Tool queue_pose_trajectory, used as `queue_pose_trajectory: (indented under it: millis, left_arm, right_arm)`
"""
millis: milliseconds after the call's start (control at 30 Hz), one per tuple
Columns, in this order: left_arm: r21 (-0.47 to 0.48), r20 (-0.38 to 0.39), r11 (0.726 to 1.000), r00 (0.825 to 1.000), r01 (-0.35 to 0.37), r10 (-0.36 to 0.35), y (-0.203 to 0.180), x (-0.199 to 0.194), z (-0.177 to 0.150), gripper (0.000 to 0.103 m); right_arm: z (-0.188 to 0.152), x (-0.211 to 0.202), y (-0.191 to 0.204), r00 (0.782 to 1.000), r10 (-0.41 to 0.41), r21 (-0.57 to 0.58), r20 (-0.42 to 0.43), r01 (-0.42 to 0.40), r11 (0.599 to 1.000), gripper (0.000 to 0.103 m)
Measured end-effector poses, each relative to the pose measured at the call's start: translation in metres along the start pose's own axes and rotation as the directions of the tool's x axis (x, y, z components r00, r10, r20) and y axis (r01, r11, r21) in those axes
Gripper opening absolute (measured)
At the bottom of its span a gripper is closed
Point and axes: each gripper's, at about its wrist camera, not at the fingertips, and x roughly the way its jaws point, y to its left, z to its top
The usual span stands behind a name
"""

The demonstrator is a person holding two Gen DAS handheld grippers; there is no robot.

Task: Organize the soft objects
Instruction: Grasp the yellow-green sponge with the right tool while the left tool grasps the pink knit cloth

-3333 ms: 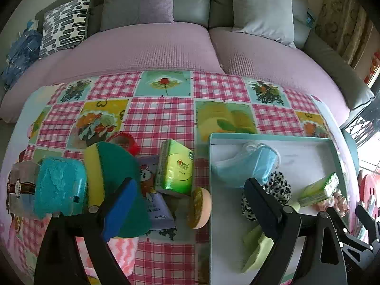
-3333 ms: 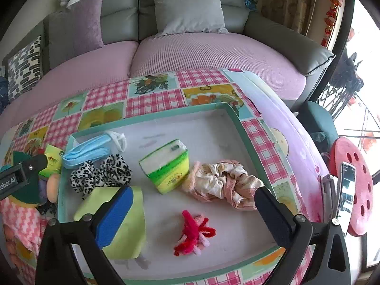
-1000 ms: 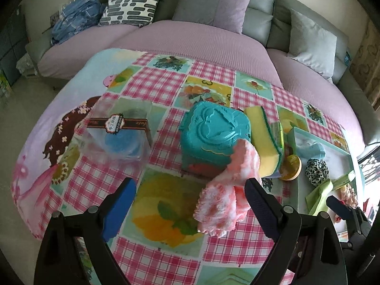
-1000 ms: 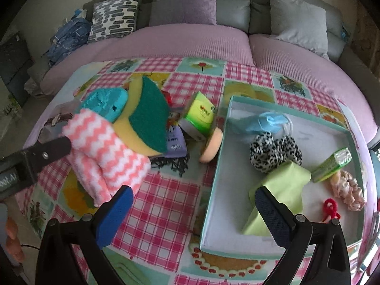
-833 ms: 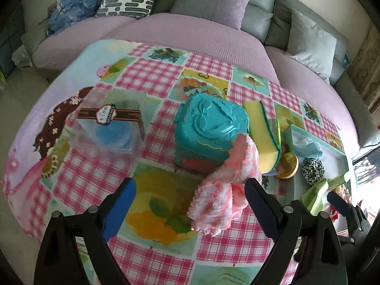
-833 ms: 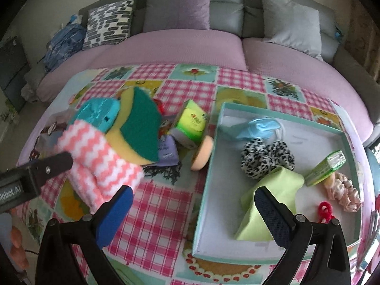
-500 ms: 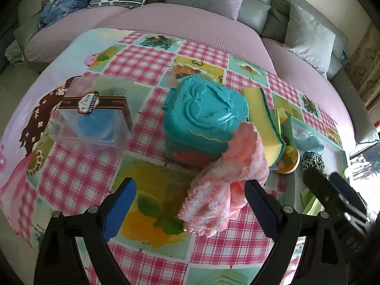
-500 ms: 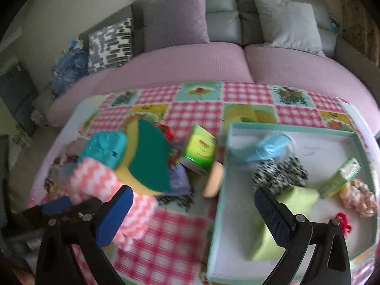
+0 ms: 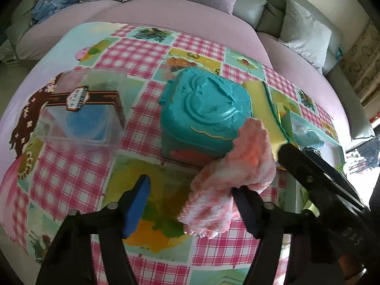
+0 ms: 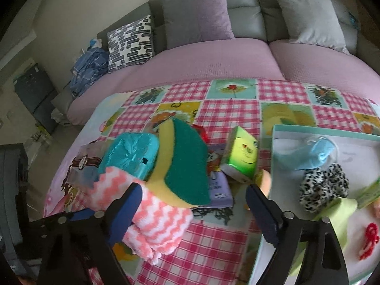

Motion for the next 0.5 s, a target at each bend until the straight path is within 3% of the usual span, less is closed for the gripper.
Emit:
queue_pose_trajectory:
  millis: [200,500]
  left_arm:
    - [0.010,-0.018,1.000,1.000,0.014,-0.014,0.000,0.004,-0.001,0.056]
    - [-0.002,-0.038,1.000,0.999,0.022,-0.022,0.006,0.012,0.000,0.056]
  right_arm:
    - [-0.001,0.012,0.008,1.000,0.022,-0.003,-0.017,-0.022,1.000,0.082]
    - [-0.002,0.021,0.014,0.999,0.022,-0.011,-0.026,-0.023,1.000,0.059]
